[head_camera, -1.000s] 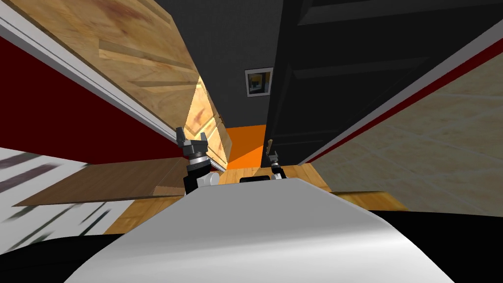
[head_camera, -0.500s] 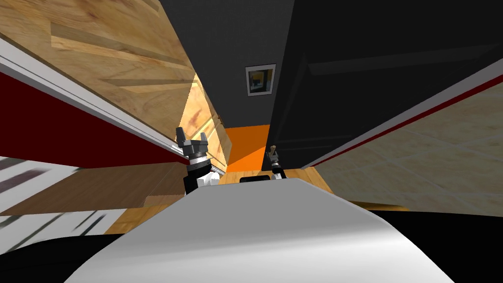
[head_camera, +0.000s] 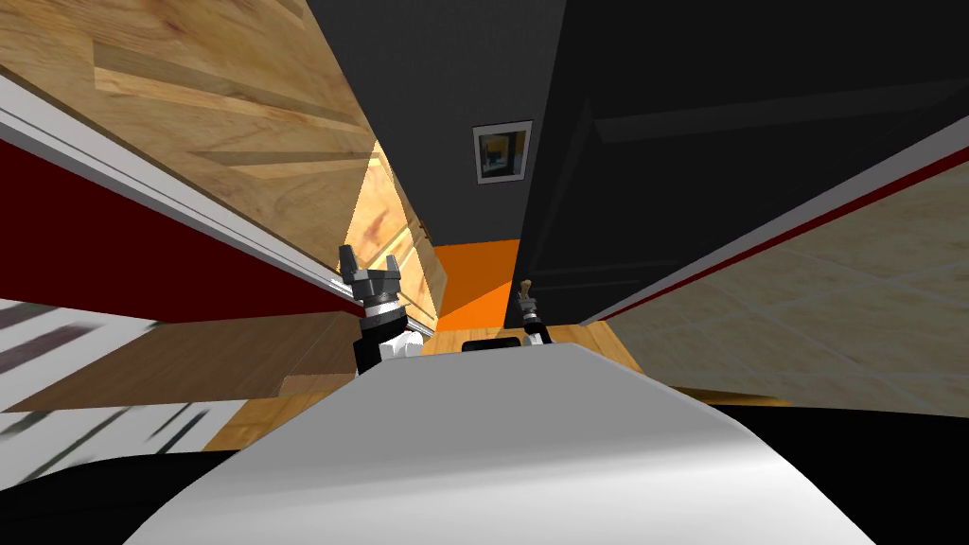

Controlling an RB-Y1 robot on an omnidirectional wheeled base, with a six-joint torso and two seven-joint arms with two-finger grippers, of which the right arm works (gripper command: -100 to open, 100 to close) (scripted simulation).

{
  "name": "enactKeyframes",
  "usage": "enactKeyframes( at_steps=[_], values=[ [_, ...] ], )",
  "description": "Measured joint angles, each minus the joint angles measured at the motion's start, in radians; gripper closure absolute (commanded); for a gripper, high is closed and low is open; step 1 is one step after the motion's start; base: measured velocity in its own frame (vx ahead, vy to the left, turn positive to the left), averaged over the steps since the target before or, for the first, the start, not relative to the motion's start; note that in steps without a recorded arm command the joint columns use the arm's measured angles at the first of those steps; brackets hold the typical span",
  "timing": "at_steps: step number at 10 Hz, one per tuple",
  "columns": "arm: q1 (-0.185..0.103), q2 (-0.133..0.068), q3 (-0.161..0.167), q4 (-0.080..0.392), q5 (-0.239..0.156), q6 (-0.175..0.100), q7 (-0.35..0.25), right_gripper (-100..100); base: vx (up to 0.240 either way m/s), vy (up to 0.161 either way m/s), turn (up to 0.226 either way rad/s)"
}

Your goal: Push the door open

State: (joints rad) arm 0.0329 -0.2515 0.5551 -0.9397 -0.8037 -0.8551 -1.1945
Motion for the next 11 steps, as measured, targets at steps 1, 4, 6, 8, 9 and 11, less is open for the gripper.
enactKeyframes(
  at_steps=[1, 4, 6, 8, 9, 11],
  values=[
    [0.0, 0.0, 0.0, 0.0, 0.0, 0.0, 0.0, 100, 0.102, 0.021, -0.025],
    [0.007, 0.007, -0.014, 0.013, -0.006, 0.005, 0.005, 100, 0.162, 0.036, -0.031],
    [0.006, 0.011, -0.03, 0.006, -0.012, 0.009, 0.015, 100, 0.174, 0.023, -0.02],
    [0.001, 0.016, -0.049, 0.013, -0.018, 0.008, 0.018, 100, 0.201, 0.044, -0.047],
    [-0.006, 0.021, -0.06, 0.027, -0.021, 0.004, 0.017, 100, 0.206, 0.027, -0.055],
    [-0.003, 0.031, -0.089, 0.022, -0.031, 0.006, 0.033, 100, 0.187, 0.048, -0.044]
  ],
)
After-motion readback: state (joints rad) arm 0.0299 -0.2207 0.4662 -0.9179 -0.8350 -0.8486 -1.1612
